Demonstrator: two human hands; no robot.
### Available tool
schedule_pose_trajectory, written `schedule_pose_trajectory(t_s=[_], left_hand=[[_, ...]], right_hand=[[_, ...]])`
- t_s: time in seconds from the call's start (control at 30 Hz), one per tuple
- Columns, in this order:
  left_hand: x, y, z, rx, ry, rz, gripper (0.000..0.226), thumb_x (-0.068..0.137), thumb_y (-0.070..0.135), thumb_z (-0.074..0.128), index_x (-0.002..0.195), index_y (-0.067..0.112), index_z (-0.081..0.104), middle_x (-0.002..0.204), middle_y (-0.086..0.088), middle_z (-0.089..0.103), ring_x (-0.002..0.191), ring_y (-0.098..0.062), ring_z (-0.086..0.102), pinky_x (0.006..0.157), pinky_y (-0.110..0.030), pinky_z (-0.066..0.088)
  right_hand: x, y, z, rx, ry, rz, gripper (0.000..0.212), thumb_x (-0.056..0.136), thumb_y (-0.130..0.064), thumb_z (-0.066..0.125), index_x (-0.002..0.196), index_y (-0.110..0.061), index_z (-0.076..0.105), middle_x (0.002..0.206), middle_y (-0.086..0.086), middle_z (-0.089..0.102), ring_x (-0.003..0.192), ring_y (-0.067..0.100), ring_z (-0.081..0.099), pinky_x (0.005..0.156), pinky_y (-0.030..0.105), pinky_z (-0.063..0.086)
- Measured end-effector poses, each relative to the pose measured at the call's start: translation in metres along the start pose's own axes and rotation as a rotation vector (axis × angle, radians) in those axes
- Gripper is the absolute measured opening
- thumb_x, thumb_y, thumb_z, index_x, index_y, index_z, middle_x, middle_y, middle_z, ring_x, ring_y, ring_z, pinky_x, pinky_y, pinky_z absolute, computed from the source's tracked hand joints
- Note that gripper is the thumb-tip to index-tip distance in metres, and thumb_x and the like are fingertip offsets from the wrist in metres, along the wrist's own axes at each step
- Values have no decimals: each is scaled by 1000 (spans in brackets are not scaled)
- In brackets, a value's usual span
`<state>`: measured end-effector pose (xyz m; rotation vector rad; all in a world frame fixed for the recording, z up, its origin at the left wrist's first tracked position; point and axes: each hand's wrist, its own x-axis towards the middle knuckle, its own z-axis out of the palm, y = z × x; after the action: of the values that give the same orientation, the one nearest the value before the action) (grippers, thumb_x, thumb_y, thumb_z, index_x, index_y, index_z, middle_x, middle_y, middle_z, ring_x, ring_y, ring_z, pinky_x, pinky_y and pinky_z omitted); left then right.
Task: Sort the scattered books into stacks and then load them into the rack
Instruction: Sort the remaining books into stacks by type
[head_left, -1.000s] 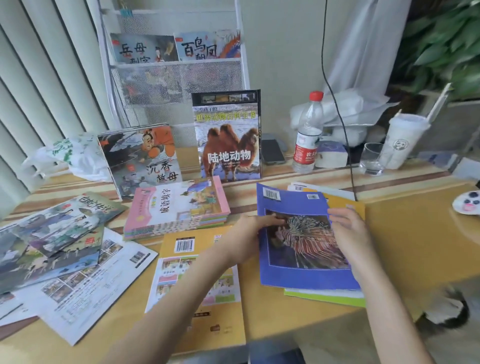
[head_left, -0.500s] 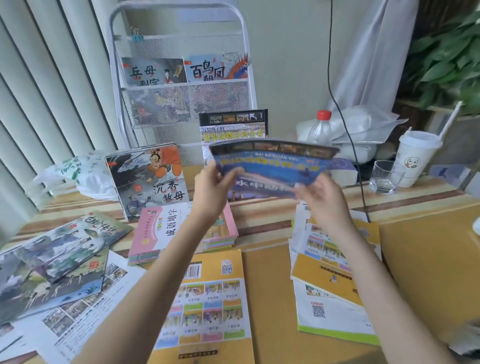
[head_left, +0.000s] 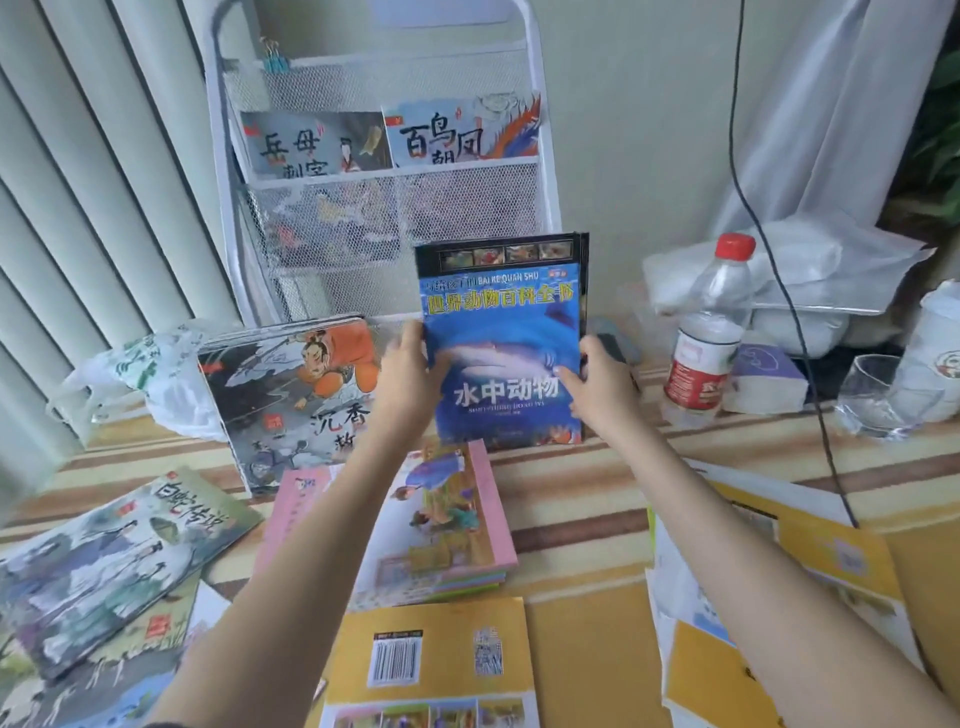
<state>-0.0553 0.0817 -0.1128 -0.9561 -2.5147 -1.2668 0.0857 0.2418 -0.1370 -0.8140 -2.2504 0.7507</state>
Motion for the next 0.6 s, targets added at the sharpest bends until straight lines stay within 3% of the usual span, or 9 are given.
schedule_pose_trajectory(t_s=[0.07, 0.13, 0.2, 0.27, 0.33, 0.4, 0.5, 0.6], left_hand=[[-4, 0, 0, -52, 37, -3, 47, 84, 18, 69, 118, 0, 43, 111, -23, 56, 99, -36, 53, 70, -32, 30], [-11, 5, -2, -108, 78, -39, 63, 79, 12, 74, 124, -7, 35, 122, -26, 47, 111, -39, 47, 84, -33, 34], [-23, 15, -4, -95, 91, -69, 70, 78, 7, 74, 127, -10, 28, 128, -27, 39, 117, -39, 41, 91, -31, 32], [-36, 26, -5, -48, 97, -36, 66, 79, 3, 71, 127, -11, 28, 127, -27, 36, 114, -38, 40, 87, -27, 33], [-51, 38, -1, -44, 71, 68, 49, 79, -3, 64, 119, -11, 36, 120, -26, 39, 106, -38, 42, 75, -18, 29], [-70, 55, 8, -84, -26, 122, 35, 79, -5, 57, 111, -7, 43, 114, -22, 44, 98, -34, 45, 73, -20, 29], [-112, 83, 29, -101, -268, 182, 27, 84, 3, 58, 109, 1, 49, 106, -15, 56, 98, -31, 52, 71, -29, 33], [-164, 96, 51, 0, -736, 436, 44, 88, 8, 56, 132, 7, 46, 134, -12, 51, 122, -28, 48, 95, -25, 37]], right_hand=[[-4, 5, 4, 21, 56, 13, 28, 89, -20, 63, 93, -11, 37, 67, 0, 45, 66, 27, 58, 57, 34, 42], [-8, 5, 0, 8, 84, 36, 32, 86, -20, 66, 99, -7, 40, 78, 7, 52, 70, 24, 54, 59, 29, 34], [-16, 6, -10, 27, 87, 89, 32, 87, -21, 64, 104, -6, 42, 85, 11, 55, 73, 28, 57, 62, 35, 41], [-32, 11, -28, 52, 78, 143, 24, 88, -16, 60, 104, -9, 44, 87, 9, 58, 78, 30, 60, 68, 37, 46], [-55, 18, -47, 69, 37, 197, 18, 89, -14, 57, 104, -13, 46, 93, 8, 61, 79, 26, 59, 63, 30, 44], [-86, 25, -68, 72, -38, 258, 23, 90, -15, 56, 111, -15, 47, 104, 7, 60, 82, 21, 55, 57, 23, 40], [-137, 37, -104, 51, -108, 362, 34, 92, -22, 56, 123, -19, 41, 119, 5, 53, 95, 21, 54, 66, 32, 46], [-190, 53, -134, -57, -208, 454, 46, 94, -31, 53, 135, -25, 34, 139, 9, 40, 118, 30, 49, 89, 45, 48]])
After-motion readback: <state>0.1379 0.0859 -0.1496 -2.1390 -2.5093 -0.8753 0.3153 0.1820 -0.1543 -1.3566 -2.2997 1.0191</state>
